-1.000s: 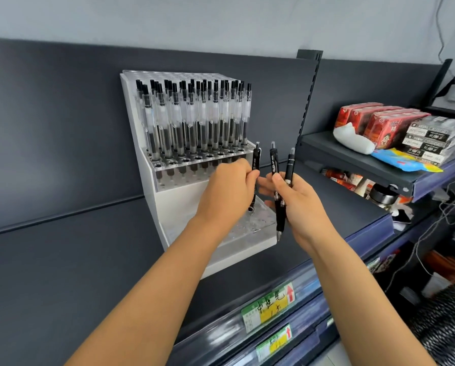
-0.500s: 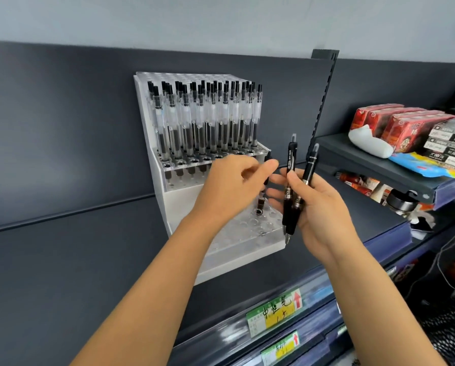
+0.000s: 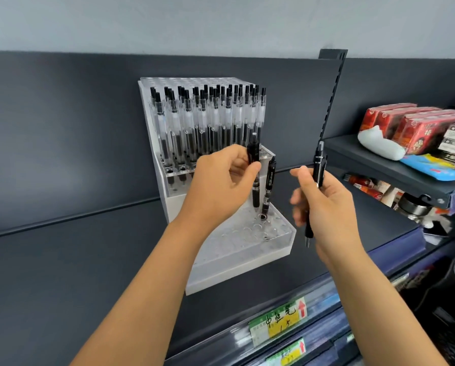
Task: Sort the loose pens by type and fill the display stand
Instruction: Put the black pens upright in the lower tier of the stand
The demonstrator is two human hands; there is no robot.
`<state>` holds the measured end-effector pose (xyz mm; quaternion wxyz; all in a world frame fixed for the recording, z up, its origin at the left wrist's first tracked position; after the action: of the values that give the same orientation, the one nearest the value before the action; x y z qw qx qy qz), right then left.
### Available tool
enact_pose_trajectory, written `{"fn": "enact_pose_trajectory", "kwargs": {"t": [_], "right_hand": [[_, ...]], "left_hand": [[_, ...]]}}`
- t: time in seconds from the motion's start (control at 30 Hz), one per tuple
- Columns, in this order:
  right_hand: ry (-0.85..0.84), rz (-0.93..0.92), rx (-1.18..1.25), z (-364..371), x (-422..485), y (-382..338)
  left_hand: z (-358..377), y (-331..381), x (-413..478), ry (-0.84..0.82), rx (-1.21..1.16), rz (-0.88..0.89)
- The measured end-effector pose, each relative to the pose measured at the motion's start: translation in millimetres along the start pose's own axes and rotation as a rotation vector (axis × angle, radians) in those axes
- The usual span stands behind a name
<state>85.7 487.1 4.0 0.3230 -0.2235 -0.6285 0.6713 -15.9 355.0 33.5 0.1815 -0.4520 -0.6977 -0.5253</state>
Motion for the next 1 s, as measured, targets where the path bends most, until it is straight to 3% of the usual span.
{"fn": "enact_pose_trajectory", "kwargs": {"t": [0.2, 0.53, 0.6, 0.67, 0.77, 0.9, 1.0], "right_hand": [[0.05, 0.1, 0.097, -7, 5, 12], [-0.026, -0.068, 0.004, -10, -3, 10], [-0.052, -0.084, 0.027, -9, -6, 5], [-0.121, -0.087, 0.083, -2, -9, 0], [-0.228, -0.063, 0.127, 12, -13, -6], [-0.31, 0.024, 0.171, 22, -12, -9], [-0.36, 0.093, 0.177, 25, -11, -8]], "left_hand": [[18, -8, -7, -0.086, 0.205, -0.003], [26, -7, -8, -0.164, 0.482, -0.043], [13, -1, -6, -0.117, 0.386, -0.062], [2, 8, -3, -0.094, 0.13, -0.08], [1, 20, -2, -0.187, -0.158, -0.046], [-1, 13, -1, -0.249, -0.212, -0.055], [-2, 10, -3, -0.354, -0.105, -0.036]]}}
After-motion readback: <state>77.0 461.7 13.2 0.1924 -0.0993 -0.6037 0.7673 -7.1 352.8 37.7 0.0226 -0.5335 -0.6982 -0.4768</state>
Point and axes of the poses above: each hand's wrist, its own x-axis towards the middle knuckle, its own z-axis out of the palm, y = z × x, the point moved 4 cm from there along x, towards the middle knuckle, and after that the axes turned 8 degrees about z, right-handed, at the moved point
